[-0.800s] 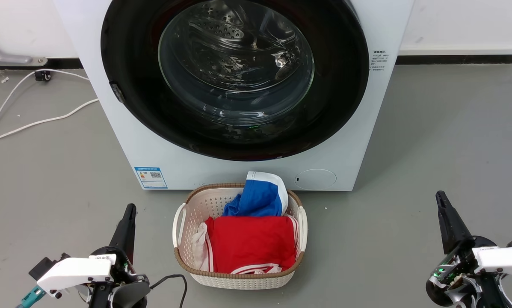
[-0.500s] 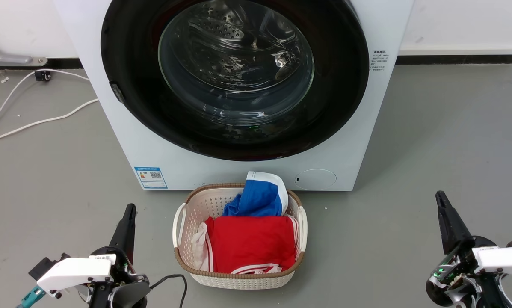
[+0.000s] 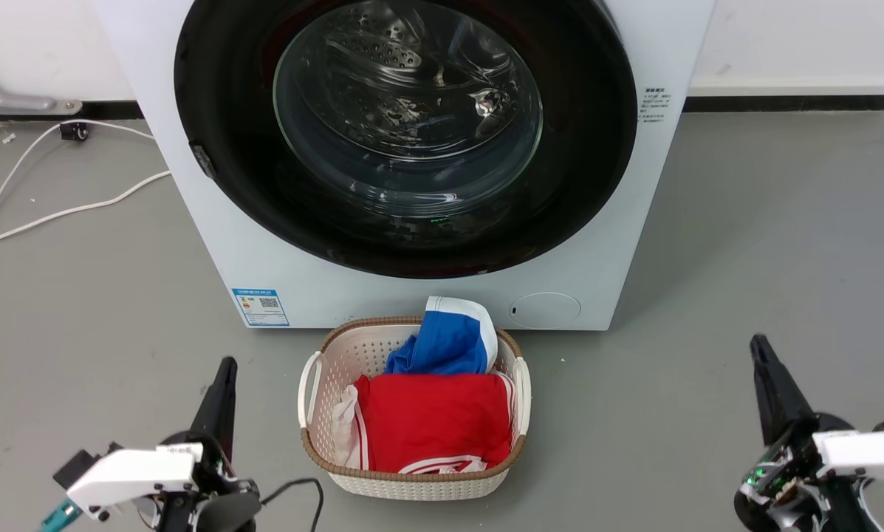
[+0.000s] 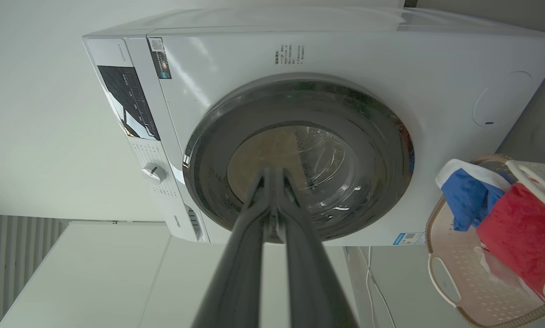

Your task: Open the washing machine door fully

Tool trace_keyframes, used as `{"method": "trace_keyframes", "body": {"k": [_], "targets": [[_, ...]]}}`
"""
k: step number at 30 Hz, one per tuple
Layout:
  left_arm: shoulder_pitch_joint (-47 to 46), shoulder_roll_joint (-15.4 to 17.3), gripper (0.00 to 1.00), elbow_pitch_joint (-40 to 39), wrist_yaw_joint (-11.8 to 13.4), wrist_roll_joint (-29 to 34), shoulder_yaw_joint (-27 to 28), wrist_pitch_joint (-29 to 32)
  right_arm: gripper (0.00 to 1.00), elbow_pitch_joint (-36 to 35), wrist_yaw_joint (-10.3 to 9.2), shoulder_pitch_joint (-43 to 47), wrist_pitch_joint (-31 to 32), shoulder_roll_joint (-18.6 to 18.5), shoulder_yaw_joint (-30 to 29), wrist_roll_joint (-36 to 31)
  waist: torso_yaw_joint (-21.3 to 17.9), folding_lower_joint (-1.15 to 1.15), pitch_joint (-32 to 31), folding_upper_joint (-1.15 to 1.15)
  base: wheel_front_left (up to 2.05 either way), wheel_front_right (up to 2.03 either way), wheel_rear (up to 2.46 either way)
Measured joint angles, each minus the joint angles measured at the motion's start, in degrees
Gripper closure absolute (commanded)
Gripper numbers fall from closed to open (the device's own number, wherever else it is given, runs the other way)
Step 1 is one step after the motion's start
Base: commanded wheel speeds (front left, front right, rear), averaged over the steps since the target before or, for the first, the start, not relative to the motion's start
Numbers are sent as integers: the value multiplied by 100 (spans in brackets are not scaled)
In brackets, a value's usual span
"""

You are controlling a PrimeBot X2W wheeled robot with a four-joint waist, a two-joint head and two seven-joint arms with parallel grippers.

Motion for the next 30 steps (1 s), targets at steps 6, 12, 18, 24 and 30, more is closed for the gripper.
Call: {"method": "trace_keyframes", "body": {"k": [6, 12, 18, 24, 30], "targets": [[147, -32, 0, 109, 7, -1, -130, -83, 0, 96, -3, 182, -55, 24, 26, 2, -1, 0, -2, 0, 0, 0, 0], [147, -34, 0, -33, 7, 7, -364, -258, 0, -70, -3, 232, -213, 26, 99, -93, -4, 0, -10, 0, 0, 0, 0], [147, -34, 0, -218, 7, 338, -491, -416, 0, -245, -3, 298, -393, -26, 208, -392, -5, 0, -16, 0, 0, 0, 0], [147, -35, 0, -405, 8, 975, -572, -559, 0, -393, -3, 329, -559, -140, 341, -1010, 1, 0, -27, 0, 0, 0, 0], [153, -33, 0, -566, 8, 1903, -683, -717, 0, -560, -3, 368, -712, -216, 391, -1940, 17, 0, -42, 0, 0, 0, 0]]}}
